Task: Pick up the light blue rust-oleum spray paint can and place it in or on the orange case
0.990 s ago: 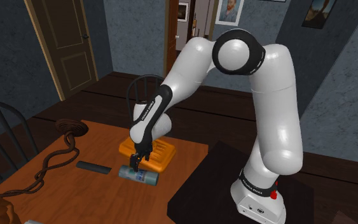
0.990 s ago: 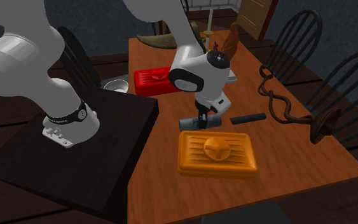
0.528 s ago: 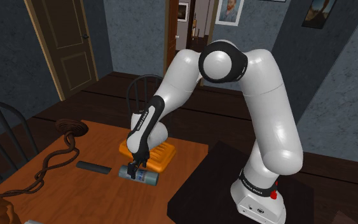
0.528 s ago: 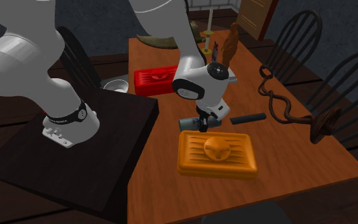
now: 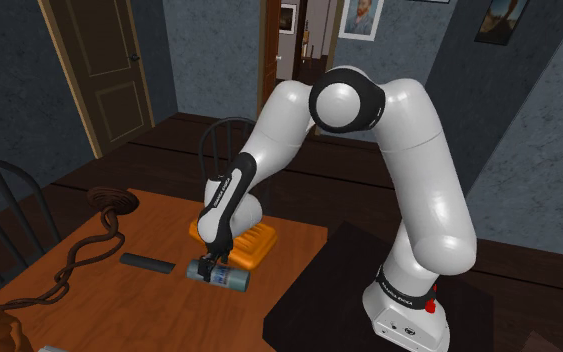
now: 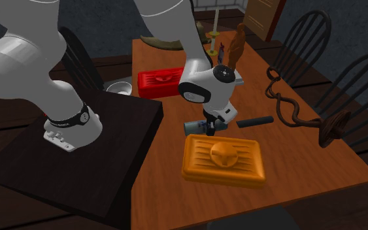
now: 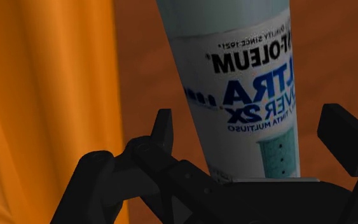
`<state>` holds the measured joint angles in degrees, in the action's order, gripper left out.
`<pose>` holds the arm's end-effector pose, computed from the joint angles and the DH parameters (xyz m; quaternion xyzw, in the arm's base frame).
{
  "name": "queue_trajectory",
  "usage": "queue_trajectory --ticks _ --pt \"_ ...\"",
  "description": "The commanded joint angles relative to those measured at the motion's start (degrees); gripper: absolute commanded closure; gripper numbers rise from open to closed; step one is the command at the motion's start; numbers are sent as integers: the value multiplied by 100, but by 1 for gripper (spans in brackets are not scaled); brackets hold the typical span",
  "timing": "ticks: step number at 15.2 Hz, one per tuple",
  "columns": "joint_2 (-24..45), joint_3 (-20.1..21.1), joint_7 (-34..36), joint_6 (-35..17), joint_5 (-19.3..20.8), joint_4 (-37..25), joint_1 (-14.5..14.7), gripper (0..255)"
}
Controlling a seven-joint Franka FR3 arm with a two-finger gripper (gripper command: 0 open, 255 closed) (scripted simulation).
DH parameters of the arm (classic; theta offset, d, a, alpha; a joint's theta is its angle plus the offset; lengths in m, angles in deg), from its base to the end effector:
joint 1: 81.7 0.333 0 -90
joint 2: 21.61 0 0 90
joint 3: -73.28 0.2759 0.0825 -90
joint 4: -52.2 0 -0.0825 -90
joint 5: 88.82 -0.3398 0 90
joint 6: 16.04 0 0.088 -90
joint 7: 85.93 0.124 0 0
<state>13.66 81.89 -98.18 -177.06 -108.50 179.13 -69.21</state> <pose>0.4628 0.1714 0.0880 -0.9887 -0.1135 0.0207 0.0958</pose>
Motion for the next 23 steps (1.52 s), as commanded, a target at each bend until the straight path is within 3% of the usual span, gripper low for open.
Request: queue_trajectory --ticks 1,2,11,23 --pt "86 4 -13 -2 -3 32 -4 0" --pt "94 1 -2 5 1 14 7 255" --pt "86 4 -13 -3 -2 32 -4 255" --pt "-892 -87 209 651 92 351 60 255"
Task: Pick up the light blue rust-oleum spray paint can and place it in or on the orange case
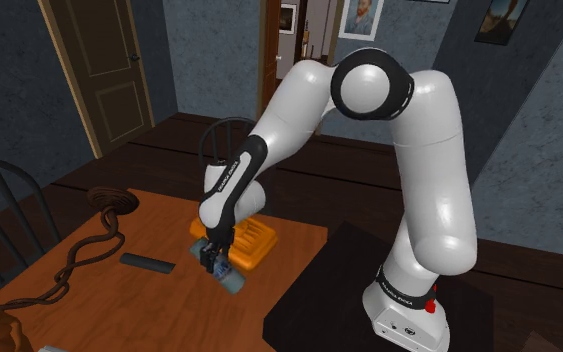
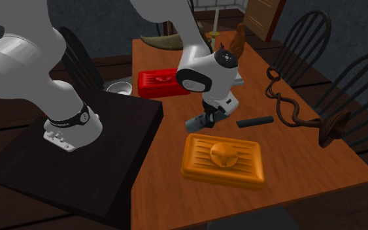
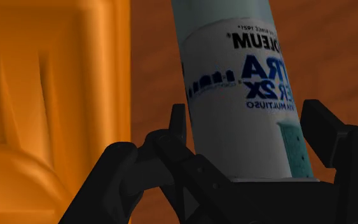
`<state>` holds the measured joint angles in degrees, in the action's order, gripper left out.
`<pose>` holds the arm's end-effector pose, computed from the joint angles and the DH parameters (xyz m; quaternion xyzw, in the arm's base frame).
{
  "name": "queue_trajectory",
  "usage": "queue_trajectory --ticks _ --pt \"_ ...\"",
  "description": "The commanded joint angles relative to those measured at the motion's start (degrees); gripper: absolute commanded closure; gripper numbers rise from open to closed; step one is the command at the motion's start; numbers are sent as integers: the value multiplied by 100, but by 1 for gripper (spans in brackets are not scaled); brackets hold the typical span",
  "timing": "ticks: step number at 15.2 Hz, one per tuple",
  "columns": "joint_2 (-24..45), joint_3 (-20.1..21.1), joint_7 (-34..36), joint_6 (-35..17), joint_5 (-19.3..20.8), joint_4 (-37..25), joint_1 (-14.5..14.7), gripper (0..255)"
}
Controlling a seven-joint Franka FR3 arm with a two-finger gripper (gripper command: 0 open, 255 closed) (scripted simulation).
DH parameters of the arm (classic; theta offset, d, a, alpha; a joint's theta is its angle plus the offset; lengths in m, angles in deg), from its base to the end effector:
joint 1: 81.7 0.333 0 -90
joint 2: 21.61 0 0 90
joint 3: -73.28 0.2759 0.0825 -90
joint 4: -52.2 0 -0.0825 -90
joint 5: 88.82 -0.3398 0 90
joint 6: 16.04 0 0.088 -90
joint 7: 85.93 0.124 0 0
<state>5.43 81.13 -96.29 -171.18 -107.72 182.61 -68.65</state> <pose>0.4570 0.1705 0.1327 -0.9885 -0.1137 0.0308 0.0946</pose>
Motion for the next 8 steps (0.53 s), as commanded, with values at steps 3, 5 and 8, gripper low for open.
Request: queue_trajectory --ticks 3,5,8 --pt "-302 -33 80 243 48 55 17 255" --pt "-455 -47 121 367 71 84 25 255" --pt "-680 -68 183 556 109 117 34 255"
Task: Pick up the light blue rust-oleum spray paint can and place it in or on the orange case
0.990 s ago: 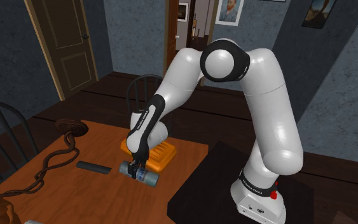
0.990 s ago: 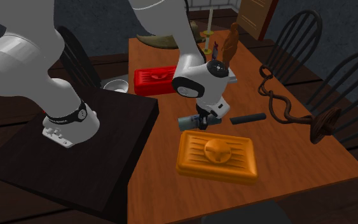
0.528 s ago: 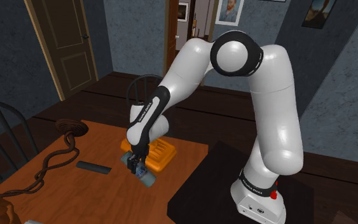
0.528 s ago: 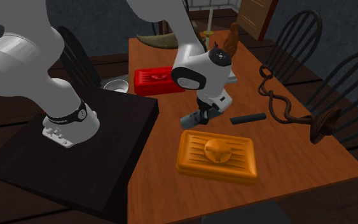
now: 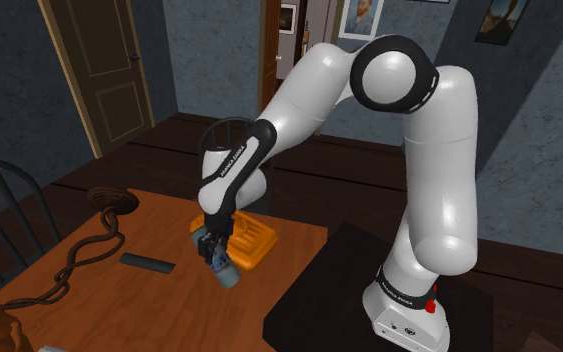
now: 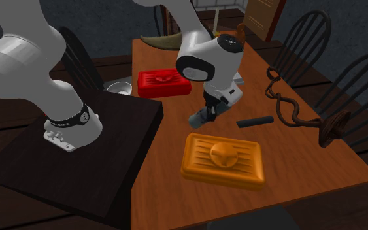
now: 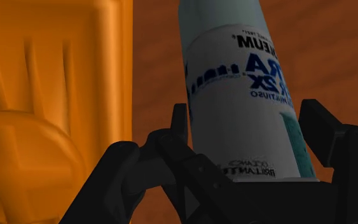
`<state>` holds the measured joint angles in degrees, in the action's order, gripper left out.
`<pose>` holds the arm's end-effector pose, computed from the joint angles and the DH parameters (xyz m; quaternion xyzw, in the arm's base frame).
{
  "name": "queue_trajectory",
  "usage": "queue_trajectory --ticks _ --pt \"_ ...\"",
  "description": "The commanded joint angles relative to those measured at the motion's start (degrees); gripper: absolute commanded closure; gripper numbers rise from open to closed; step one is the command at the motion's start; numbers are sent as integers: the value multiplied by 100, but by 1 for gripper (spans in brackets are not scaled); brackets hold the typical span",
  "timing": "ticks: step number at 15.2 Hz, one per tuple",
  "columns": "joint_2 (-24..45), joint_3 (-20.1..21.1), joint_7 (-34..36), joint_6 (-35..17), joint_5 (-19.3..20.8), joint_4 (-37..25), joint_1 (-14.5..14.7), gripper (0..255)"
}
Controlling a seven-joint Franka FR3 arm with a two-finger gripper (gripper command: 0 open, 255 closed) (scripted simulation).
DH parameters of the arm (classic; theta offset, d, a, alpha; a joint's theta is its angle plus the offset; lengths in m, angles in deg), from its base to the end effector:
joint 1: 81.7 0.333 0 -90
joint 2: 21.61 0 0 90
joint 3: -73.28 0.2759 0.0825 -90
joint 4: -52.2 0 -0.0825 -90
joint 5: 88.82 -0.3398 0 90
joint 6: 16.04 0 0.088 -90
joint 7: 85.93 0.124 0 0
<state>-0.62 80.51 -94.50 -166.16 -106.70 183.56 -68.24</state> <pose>0.4584 0.1718 0.1719 -0.9885 -0.1136 0.0307 0.0946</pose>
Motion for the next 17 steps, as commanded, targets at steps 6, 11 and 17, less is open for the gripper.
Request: queue_trajectory --ticks 6,11,17 --pt "-506 -40 127 447 84 52 4 255" --pt "-842 -62 226 788 149 43 5 255" --pt "-788 -297 -233 1148 222 -269 -335 255"
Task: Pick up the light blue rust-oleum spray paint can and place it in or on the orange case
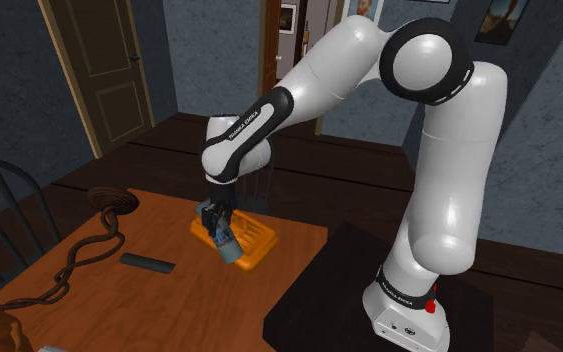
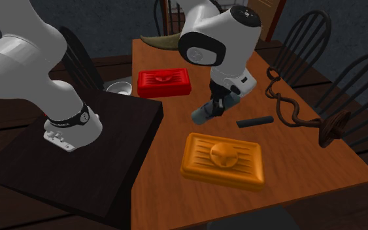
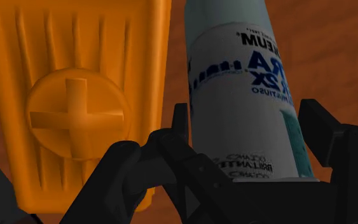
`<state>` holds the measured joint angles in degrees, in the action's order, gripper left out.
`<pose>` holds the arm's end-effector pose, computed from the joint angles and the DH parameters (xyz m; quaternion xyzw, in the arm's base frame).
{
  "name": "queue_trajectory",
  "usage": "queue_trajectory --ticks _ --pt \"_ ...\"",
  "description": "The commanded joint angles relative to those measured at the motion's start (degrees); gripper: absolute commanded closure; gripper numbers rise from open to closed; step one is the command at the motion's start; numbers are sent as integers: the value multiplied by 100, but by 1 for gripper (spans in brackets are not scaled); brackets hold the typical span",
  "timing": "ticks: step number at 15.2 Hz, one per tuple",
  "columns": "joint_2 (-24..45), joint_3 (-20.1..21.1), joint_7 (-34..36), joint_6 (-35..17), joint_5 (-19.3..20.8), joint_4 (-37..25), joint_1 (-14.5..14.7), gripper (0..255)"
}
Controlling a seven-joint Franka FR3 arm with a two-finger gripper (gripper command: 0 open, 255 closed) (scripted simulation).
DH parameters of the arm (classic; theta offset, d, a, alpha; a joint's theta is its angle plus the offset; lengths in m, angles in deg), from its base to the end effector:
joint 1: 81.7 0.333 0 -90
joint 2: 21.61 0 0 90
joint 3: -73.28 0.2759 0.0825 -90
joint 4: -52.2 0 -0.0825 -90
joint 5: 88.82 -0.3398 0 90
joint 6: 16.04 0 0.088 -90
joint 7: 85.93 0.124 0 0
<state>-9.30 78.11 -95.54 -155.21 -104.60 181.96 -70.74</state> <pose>0.4755 0.1393 0.2402 -0.9886 -0.1133 0.0307 0.0945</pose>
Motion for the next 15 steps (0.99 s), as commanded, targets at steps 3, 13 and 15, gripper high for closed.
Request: queue_trajectory --ticks 3,13,15 --pt "245 -219 -473 257 56 -404 -330 255" --pt "906 -479 -1161 466 84 -1140 -810 255" --pt "1021 -468 -1196 347 57 -1133 -814 255"
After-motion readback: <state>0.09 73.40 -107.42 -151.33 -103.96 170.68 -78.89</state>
